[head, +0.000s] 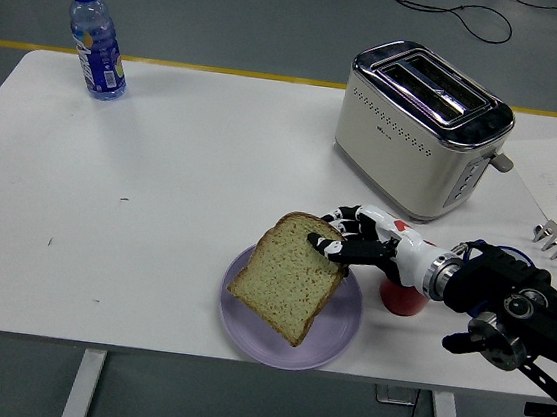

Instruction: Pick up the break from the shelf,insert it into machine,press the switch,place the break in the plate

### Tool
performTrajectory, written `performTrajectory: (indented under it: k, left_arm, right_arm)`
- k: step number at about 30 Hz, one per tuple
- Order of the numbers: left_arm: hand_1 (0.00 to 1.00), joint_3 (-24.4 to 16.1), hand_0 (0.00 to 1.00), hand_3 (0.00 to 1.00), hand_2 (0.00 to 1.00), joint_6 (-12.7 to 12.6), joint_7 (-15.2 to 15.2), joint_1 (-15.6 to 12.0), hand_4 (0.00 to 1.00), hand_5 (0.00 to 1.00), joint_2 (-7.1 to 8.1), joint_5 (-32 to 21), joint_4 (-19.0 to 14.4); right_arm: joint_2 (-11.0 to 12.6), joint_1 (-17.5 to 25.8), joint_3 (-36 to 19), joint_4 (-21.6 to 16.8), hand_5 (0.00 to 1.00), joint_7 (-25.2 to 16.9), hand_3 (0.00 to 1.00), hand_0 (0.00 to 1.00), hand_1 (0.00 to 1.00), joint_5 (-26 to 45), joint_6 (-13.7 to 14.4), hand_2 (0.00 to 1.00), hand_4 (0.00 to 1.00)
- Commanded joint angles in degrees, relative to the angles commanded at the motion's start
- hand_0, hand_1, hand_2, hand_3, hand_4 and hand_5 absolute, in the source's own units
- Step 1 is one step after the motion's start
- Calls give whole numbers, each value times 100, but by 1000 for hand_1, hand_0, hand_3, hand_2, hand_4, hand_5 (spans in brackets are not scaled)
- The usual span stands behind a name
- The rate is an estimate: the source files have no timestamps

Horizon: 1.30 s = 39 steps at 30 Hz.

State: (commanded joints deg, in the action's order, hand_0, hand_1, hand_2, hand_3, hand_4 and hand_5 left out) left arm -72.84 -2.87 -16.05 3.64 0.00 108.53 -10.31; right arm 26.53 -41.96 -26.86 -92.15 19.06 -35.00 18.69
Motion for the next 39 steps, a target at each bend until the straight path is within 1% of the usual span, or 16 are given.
performTrajectory:
  k: [5, 9, 16, 20, 21, 26, 27, 28, 32, 33, 38, 39]
  left_arm:
    - [451, 23, 597, 545, 431, -3, 1, 35, 279, 934, 0, -32, 0]
    - [452, 65, 597, 545, 436, -5, 1, 53, 278, 935, 0, -75, 0]
    - [453, 94, 597, 545, 438, -11, 3, 64, 278, 937, 0, -117, 0]
    - [453, 113, 597, 545, 438, -8, 1, 78, 278, 937, 0, -121, 0]
    - [454, 117, 597, 545, 441, -7, 2, 80, 277, 938, 0, -124, 0]
    - [454, 118, 597, 545, 441, -6, 2, 97, 277, 938, 0, -115, 0]
    - [454, 123, 597, 545, 441, -8, 2, 98, 277, 937, 0, -125, 0]
    - [454, 125, 597, 545, 441, -9, 2, 99, 277, 937, 0, -130, 0]
    - [454, 137, 597, 545, 441, -12, 1, 109, 277, 937, 0, -140, 0]
    - [454, 138, 597, 545, 442, -12, 0, 110, 277, 937, 0, -140, 0]
    - [454, 155, 597, 545, 442, -11, -1, 116, 277, 937, 0, -152, 0]
    - [454, 156, 597, 545, 443, -11, -1, 117, 277, 939, 0, -153, 0]
  right_arm:
    - [-214, 82, -28, 135, 2, -92, 473, 155, 236, -152, 45, 338, 580]
    - [-322, 118, 3, 246, 2, -207, 473, 165, 237, -269, 50, 339, 578]
    - [-406, 168, 98, 387, 2, -333, 475, 181, 241, -482, 10, 345, 571]
    - [-492, 203, 160, 472, 2, -406, 475, 181, 241, -642, 4, 345, 571]
    - [-498, 206, 165, 477, 2, -410, 479, 196, 244, -669, 7, 351, 561]
    - [-578, 176, 202, 504, 2, -472, 479, 196, 244, -1115, 4, 351, 561]
    - [-595, 165, 203, 518, 2, -486, 487, 193, 251, -1212, -10, 361, 540]
    - [-603, 159, 203, 525, 2, -492, 487, 193, 251, -1266, -17, 361, 540]
    - [-668, 127, 219, 608, 2, -486, 487, 193, 251, -1806, -107, 361, 540]
    - [-681, 123, 223, 623, 34, -486, 500, 196, 289, -1892, -129, 393, 485]
    - [-741, 106, 248, 706, 34, -479, 500, 196, 289, -2412, -259, 393, 485]
    - [-742, 106, 248, 708, 106, -478, 513, 294, 363, -2431, -263, 446, 489]
